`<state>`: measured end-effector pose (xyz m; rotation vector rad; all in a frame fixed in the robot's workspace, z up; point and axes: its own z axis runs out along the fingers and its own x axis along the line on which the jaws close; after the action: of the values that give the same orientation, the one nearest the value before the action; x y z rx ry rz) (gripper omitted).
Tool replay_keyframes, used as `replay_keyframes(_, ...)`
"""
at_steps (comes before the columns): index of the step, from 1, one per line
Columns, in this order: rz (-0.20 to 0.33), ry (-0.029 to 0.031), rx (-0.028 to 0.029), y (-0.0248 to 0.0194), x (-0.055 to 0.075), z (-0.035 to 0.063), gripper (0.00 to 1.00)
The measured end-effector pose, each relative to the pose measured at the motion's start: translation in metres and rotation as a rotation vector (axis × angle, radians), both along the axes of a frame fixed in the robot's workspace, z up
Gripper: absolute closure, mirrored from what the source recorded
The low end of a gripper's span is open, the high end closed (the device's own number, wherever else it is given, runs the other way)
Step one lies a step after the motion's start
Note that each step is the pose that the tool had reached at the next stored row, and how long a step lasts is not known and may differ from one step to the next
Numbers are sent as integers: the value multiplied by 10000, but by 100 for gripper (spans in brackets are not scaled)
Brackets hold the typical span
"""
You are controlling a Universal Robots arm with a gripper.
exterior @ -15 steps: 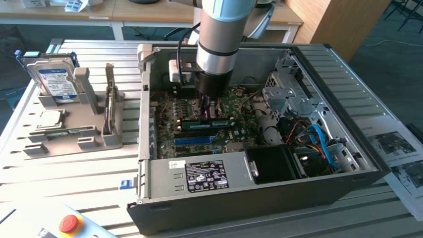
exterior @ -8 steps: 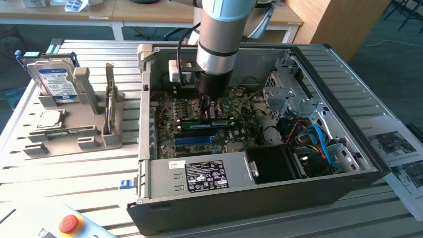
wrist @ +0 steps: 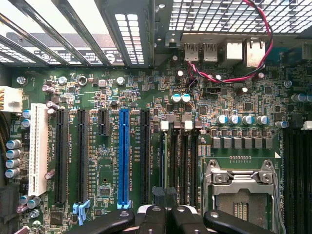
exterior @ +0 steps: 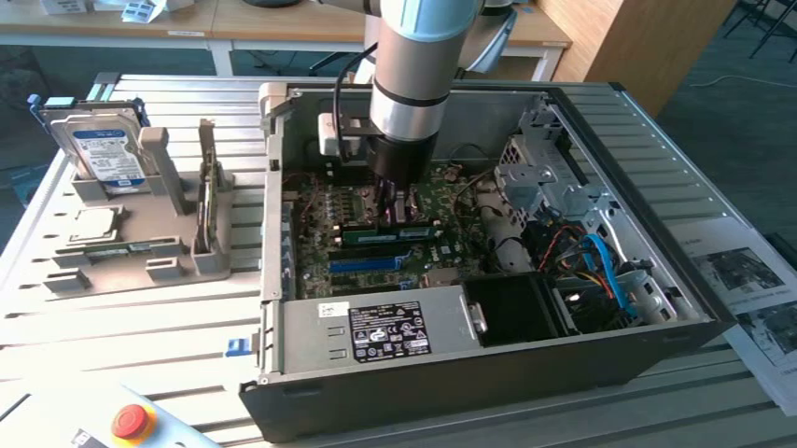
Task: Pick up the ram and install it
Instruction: 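Press down the ram until it locks into place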
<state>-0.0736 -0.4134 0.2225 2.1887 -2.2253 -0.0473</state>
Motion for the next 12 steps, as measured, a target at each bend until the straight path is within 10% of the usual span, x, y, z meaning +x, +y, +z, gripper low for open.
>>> replay_keyframes(12, 0, 0, 0, 0, 0, -5, 90)
